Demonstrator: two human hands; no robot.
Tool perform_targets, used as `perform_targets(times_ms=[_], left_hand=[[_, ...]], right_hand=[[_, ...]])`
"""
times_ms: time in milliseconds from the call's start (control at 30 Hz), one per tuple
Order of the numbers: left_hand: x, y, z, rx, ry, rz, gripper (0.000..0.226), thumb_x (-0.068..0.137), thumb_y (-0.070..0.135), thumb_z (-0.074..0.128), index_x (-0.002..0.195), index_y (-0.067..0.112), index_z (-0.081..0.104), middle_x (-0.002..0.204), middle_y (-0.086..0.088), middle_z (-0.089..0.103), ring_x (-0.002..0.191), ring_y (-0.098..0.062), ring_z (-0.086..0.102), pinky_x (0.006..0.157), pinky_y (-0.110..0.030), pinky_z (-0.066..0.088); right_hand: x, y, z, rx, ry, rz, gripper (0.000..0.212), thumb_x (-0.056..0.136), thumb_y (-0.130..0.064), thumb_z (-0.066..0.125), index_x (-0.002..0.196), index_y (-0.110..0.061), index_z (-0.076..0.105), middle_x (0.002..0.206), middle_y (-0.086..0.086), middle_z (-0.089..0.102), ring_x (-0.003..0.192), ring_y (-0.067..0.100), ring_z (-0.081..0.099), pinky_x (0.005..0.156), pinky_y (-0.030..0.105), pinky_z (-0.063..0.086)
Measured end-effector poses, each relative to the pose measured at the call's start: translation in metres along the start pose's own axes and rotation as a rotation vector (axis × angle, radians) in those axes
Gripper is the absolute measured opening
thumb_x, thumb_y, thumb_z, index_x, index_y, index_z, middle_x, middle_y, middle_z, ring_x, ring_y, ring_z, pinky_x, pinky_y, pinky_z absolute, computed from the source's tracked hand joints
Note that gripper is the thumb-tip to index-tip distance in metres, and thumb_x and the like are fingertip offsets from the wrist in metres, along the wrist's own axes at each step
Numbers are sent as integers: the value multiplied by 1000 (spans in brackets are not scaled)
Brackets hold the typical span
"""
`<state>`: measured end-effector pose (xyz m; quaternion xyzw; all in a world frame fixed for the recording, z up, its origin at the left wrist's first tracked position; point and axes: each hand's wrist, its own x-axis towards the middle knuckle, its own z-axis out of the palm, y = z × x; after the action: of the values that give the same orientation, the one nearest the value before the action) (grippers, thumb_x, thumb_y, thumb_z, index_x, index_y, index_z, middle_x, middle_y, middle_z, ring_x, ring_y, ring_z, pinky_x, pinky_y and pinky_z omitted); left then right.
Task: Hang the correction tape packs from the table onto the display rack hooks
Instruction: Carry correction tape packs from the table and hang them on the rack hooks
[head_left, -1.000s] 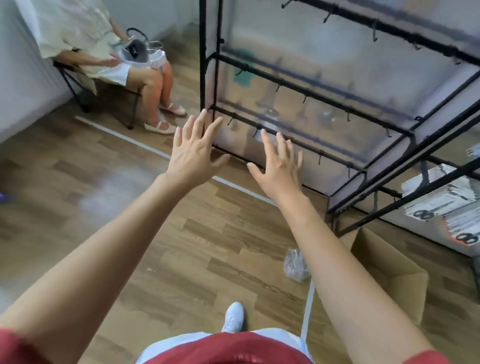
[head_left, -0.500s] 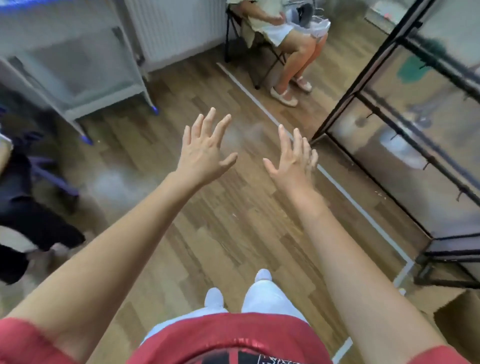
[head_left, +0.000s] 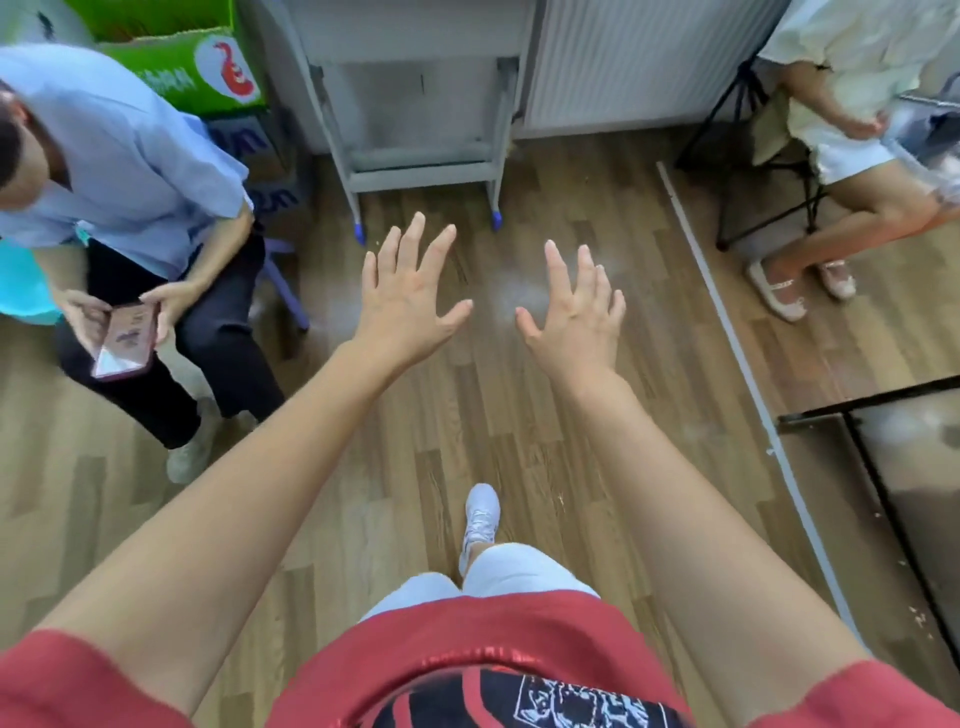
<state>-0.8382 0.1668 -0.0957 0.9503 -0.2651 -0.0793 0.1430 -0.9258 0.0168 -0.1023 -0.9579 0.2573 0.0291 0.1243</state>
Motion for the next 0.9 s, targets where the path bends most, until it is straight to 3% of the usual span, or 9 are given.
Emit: perform_targets(times_ms=[333, 900], left_hand=[[166, -49, -38, -2, 71, -73, 73, 94, 44, 49, 153, 27, 9, 161, -6, -1, 148, -27, -2, 118, -46, 1], [473, -146, -109, 21, 45, -29, 73, 95, 47, 48, 153, 29, 7, 161, -3, -5, 148, -27, -4, 118, -46, 0]], right_hand=[[185, -62, -24, -43, -33, -109, 72, 98, -45, 42, 154, -26, 1, 161, 11, 4, 147, 32, 8, 116, 50, 9], [482, -168, -51, 38, -6, -62, 73, 98, -44, 44, 154, -27, -1, 160, 11, 8, 147, 30, 8, 116, 48, 8]])
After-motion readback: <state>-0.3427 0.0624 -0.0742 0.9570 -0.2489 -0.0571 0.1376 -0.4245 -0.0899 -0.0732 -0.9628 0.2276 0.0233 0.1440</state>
